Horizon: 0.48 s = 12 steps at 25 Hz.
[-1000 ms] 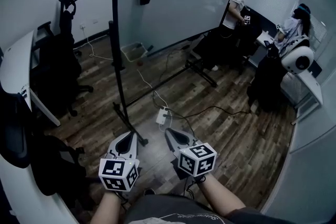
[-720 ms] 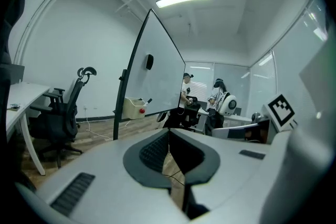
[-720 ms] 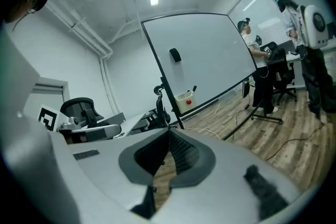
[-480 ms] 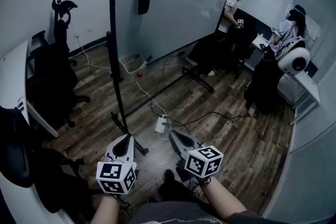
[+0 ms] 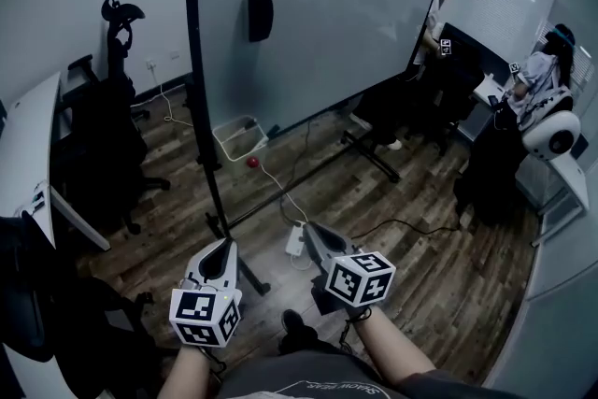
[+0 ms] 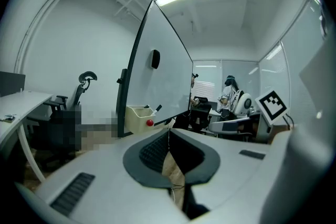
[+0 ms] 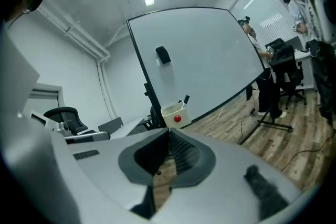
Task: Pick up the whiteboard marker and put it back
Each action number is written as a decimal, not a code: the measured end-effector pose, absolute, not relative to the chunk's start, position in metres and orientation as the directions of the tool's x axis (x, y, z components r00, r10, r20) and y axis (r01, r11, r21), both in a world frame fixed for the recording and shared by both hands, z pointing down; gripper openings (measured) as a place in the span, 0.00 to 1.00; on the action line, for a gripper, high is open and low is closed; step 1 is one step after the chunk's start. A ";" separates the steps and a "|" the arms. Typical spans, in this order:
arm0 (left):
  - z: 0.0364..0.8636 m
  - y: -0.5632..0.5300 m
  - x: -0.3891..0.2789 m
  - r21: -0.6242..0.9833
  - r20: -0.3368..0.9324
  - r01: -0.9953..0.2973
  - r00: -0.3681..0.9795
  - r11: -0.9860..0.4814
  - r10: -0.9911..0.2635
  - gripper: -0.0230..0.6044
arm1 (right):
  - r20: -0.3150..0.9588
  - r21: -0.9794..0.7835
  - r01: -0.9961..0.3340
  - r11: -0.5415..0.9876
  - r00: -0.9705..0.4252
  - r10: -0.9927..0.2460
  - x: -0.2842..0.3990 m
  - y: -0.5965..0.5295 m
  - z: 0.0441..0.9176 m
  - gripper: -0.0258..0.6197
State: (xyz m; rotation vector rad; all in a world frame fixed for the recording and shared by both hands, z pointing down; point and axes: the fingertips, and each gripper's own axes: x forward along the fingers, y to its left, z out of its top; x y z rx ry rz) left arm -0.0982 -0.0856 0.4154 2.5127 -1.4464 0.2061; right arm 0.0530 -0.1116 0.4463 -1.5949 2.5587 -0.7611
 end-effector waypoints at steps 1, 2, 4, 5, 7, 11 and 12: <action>0.414 -0.096 -0.094 0.127 0.236 -0.869 0.494 -0.477 -0.837 0.06 | 0.223 -0.414 -0.833 0.365 -0.482 -0.847 0.055 -0.124 0.445 0.08; 0.413 -0.107 -0.091 0.121 0.236 -0.875 0.484 -0.468 -0.843 0.06 | 0.222 -0.411 -0.830 0.377 -0.492 -0.842 0.057 -0.137 0.444 0.08; 0.410 -0.129 -0.087 0.112 0.239 -0.889 0.459 -0.445 -0.856 0.06 | 0.219 -0.407 -0.822 0.398 -0.511 -0.831 0.060 -0.163 0.441 0.08; 0.409 -0.139 -0.085 0.110 0.240 -0.895 0.447 -0.433 -0.862 0.06 | 0.217 -0.405 -0.817 0.410 -0.521 -0.825 0.062 -0.175 0.439 0.08; 0.408 -0.157 -0.081 0.107 0.241 -0.906 0.423 -0.410 -0.873 0.06 | 0.210 -0.402 -0.807 0.432 -0.541 -0.815 0.066 -0.199 0.436 0.08; 0.411 -0.190 -0.076 0.094 0.245 -0.928 0.373 -0.361 -0.895 0.06 | 0.204 -0.409 -0.785 0.465 -0.575 -0.792 0.071 -0.241 0.438 0.08; 0.412 -0.197 -0.074 0.092 0.246 -0.932 0.363 -0.351 -0.899 0.06 | 0.206 -0.412 -0.781 0.470 -0.582 -0.787 0.072 -0.250 0.440 0.08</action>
